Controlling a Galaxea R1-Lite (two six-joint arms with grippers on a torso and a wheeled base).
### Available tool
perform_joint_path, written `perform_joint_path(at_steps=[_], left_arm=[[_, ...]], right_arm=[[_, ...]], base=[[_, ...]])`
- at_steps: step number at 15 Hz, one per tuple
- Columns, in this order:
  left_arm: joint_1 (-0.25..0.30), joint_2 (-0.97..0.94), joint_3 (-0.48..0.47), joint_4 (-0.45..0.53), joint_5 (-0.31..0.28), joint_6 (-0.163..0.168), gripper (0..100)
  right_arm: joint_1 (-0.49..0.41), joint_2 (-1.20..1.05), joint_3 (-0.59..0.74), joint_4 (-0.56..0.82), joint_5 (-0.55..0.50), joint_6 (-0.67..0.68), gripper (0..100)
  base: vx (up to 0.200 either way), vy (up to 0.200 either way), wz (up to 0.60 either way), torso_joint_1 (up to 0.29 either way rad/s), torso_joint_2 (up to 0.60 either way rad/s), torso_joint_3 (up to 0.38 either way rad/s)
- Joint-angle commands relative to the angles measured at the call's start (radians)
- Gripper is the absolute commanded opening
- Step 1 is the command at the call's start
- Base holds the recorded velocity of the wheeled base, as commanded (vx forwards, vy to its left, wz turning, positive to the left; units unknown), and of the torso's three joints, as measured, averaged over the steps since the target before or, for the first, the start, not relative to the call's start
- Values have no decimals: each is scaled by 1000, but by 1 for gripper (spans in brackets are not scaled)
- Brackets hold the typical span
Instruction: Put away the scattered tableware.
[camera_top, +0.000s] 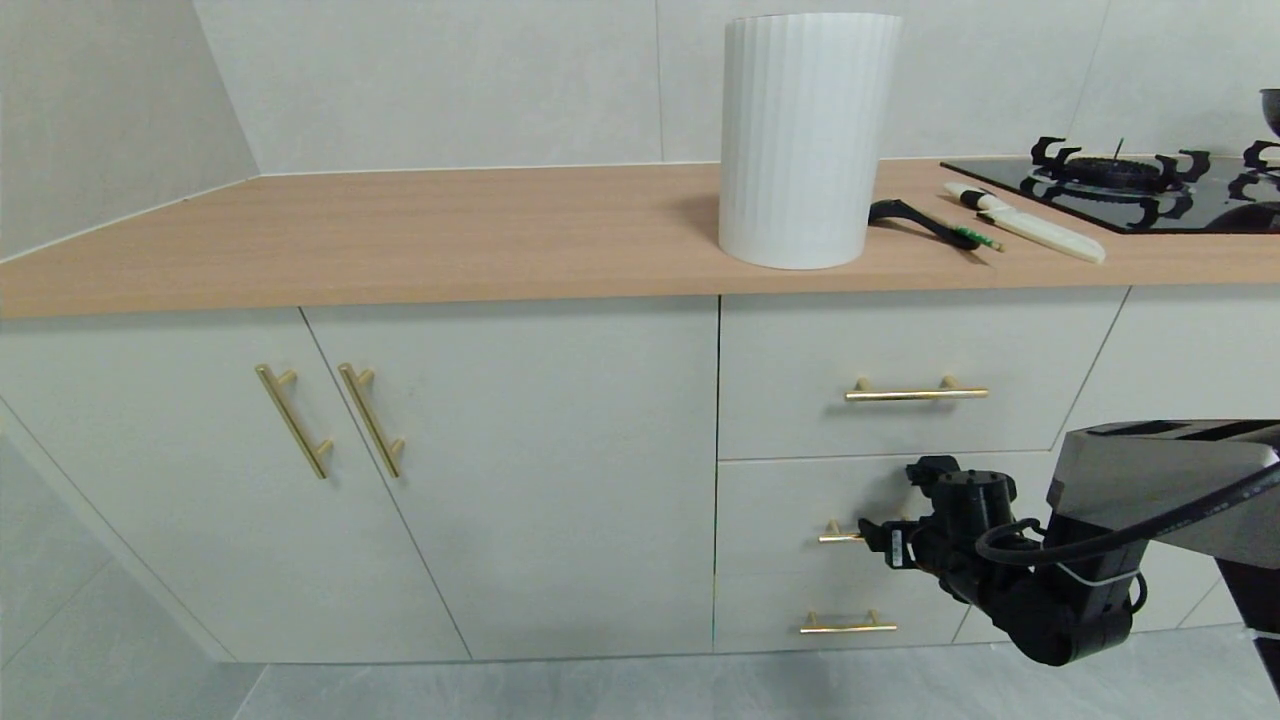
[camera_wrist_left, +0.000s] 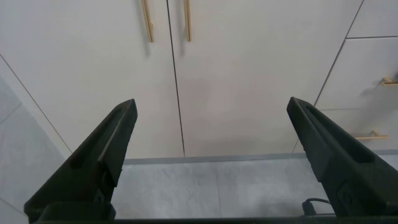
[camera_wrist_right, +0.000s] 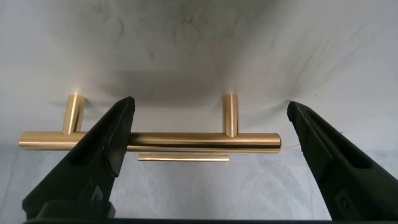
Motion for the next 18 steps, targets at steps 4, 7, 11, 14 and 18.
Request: perform_joint_path(at_steps=[4, 7, 11, 14, 18], left_arm=[[-1, 1, 0, 0, 0, 0, 100], [0, 1, 0, 0, 0, 0, 100], [0, 1, 0, 0, 0, 0, 100], [0, 1, 0, 0, 0, 0, 100], [0, 1, 0, 0, 0, 0, 100]], right_arm=[[0, -6, 6, 8, 0, -2, 100], [0, -9, 6, 34, 3, -2, 100], [0, -15, 6, 52, 6, -2, 100], [0, -16, 8, 72, 8, -4, 100], [0, -29, 8, 109, 8, -2, 100]], base=[[0, 0, 0, 0, 0, 0], [0, 0, 0, 0, 0, 0], [0, 0, 0, 0, 0, 0], [0, 0, 0, 0, 0, 0], [0, 0, 0, 0, 0, 0]])
